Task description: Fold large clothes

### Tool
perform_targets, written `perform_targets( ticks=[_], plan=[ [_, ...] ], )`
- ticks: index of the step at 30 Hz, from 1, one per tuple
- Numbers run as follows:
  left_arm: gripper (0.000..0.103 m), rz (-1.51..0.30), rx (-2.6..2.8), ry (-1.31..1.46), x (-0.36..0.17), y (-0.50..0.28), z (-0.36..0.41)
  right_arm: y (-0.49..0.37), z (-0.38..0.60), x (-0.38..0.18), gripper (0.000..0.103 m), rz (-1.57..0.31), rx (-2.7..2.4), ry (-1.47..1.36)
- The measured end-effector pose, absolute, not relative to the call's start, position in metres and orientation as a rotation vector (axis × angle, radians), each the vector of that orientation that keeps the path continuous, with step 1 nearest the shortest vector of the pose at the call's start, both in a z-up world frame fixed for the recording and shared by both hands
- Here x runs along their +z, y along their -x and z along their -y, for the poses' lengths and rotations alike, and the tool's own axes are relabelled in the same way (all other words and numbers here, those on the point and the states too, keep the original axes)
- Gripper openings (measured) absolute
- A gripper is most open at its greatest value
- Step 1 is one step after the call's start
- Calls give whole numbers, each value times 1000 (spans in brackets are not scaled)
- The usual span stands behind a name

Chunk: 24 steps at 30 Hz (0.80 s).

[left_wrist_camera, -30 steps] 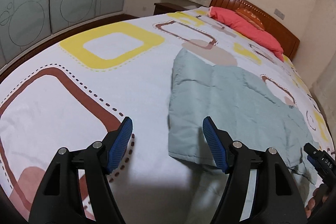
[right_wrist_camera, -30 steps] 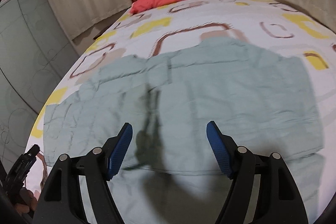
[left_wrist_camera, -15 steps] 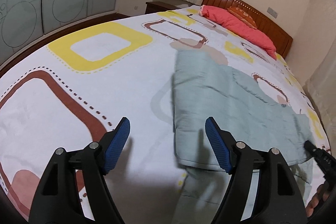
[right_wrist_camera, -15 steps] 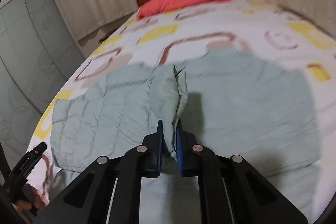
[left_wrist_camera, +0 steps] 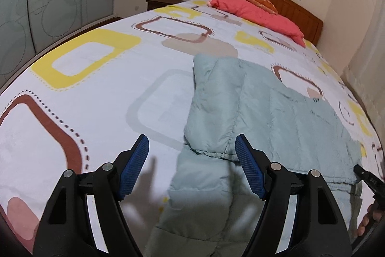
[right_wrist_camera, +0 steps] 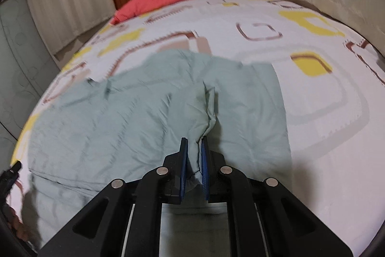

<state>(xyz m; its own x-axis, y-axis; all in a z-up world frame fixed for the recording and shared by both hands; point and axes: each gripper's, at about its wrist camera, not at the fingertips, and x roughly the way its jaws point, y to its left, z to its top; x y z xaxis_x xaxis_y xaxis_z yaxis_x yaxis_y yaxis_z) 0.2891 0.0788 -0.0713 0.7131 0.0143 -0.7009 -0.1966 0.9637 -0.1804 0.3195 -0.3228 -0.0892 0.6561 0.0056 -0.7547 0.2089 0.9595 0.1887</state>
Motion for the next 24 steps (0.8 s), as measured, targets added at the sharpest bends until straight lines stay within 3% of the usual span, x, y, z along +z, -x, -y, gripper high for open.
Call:
perform_targets(
  ticks=[7,15,17,18,19,24],
  plan=[
    [74,-788,103,224,-74,-297,-68,-319,336,-103,13,-872,-135,-285],
    [74,-740,96,263,-61,-307,-65,-307,320,-63,13,-794,-178,-256],
    [74,-745,93,262,-64,-314,-61,-313,303,-60,26,-797,-121,-256],
    [74,-745,92,250,-66,-318,-58,-318,296,-61,46,-804,-106,-246],
    [74,-749,95,235,-68,-320,-55,-322,288,-63,55,-803,-89,-239],
    [74,-803,132,186,-89,-334,-50,-335,262,-82,50,-847,-33,-197]
  ],
)
